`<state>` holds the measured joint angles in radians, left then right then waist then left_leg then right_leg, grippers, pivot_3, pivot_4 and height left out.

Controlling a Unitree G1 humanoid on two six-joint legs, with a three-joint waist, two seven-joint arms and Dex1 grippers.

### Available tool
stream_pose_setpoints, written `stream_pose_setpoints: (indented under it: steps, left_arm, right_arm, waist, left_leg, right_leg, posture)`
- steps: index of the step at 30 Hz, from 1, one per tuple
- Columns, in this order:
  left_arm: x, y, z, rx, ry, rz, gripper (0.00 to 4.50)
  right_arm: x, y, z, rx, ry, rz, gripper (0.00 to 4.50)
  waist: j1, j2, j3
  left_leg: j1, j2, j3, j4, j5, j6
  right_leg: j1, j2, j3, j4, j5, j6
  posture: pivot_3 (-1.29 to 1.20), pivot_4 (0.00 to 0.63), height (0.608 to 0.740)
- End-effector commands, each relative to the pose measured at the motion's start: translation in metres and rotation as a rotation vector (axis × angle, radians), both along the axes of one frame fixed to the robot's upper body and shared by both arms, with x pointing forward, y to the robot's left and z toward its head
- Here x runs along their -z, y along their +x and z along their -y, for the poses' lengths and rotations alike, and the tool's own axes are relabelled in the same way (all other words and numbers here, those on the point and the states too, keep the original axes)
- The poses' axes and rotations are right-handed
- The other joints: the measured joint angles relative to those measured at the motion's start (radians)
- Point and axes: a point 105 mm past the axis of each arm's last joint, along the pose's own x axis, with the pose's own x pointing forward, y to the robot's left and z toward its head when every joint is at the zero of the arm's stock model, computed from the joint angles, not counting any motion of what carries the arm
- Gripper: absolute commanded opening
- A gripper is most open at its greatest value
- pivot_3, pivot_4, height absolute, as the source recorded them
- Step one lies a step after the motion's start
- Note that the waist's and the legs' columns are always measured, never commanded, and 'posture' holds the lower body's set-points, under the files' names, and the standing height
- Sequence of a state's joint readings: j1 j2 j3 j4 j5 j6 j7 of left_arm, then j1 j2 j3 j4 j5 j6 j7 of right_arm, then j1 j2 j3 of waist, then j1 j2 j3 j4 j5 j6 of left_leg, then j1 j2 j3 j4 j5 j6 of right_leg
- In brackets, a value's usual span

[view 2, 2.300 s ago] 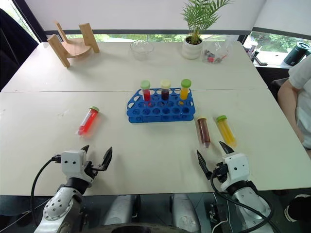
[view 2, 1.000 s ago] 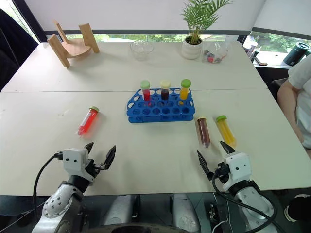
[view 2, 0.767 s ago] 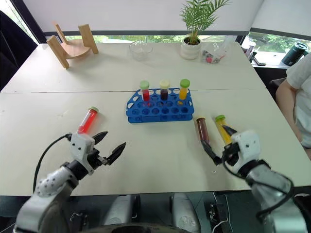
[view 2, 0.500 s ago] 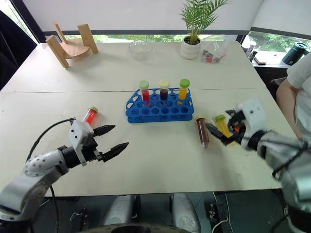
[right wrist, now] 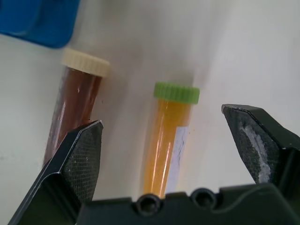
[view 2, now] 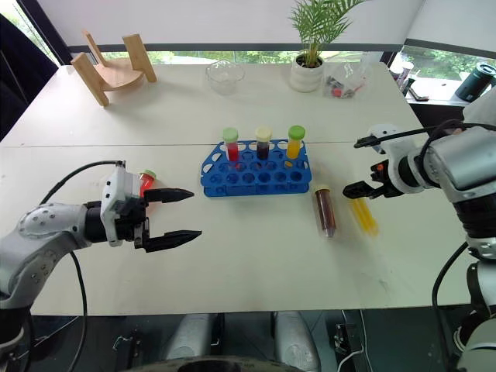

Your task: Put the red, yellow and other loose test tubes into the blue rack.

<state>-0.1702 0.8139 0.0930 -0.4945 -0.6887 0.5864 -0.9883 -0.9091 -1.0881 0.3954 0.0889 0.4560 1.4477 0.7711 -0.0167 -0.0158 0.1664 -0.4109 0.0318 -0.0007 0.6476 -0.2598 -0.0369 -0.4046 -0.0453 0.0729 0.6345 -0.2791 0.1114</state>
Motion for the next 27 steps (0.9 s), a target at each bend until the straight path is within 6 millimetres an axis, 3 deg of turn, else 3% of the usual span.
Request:
stream_pose_setpoints:
  steps: [1,12,15,21,25,27]
  left_arm:
    - [-0.014,-0.001,0.004,0.018,-0.01,0.056,4.5]
    - [-0.016,0.004,0.006,-0.012,-0.013,0.084,4.5]
    - [-0.017,0.005,0.006,-0.023,-0.014,0.093,4.5]
    - [-0.021,0.008,0.005,-0.051,-0.019,0.112,4.5]
    - [-0.024,0.008,0.002,-0.075,-0.02,0.118,4.5]
    - [-0.027,0.009,-0.002,-0.101,-0.029,0.12,4.5]
  right_arm:
    - [-0.002,0.006,0.008,0.03,-0.027,-0.018,4.48]
    - [0.028,0.02,0.004,0.034,-0.021,-0.119,4.48]
    - [0.035,0.024,0.004,0.04,-0.025,-0.135,3.63]
    - [0.038,0.026,0.002,0.031,-0.023,-0.152,0.92]
    - [0.015,0.033,-0.006,0.01,0.006,-0.073,0.84]
    - [-0.016,0.042,-0.021,-0.049,0.05,0.057,0.84]
  waist:
    - [0.0,0.0,0.0]
    - [-0.003,0.0,0.0]
    - [-0.003,0.0,0.0]
    - [-0.003,0.0,0.0]
    - [-0.004,0.0,0.0]
    - [-0.005,0.002,0.001]
  left_leg:
    - [0.0,0.0,0.0,0.0,0.0,0.0]
    - [0.001,0.0,0.0,0.001,0.0,0.0]
    - [0.001,0.0,0.0,0.001,0.0,0.0]
    - [0.001,0.0,0.0,0.002,0.0,0.0]
    - [0.002,0.0,0.0,0.002,0.0,0.0]
    - [0.002,0.0,0.0,0.002,0.0,0.0]
  right_leg:
    - [0.0,0.0,0.0,0.0,0.0,0.0]
    - [-0.001,0.001,0.0,0.004,0.0,0.001]
    - [-0.001,0.001,0.0,0.005,0.0,0.001]
    - [-0.001,0.001,0.0,0.007,0.0,0.001]
    - [-0.003,0.001,0.0,0.011,0.0,0.001]
    - [-0.004,0.001,0.0,0.012,0.0,0.001]
  posture:
    - [0.0,0.15,0.74]
    - [0.0,0.15,0.74]
    - [0.0,0.15,0.74]
    - [0.0,0.15,0.74]
    - [0.0,0.15,0.74]
    - [0.0,0.15,0.74]
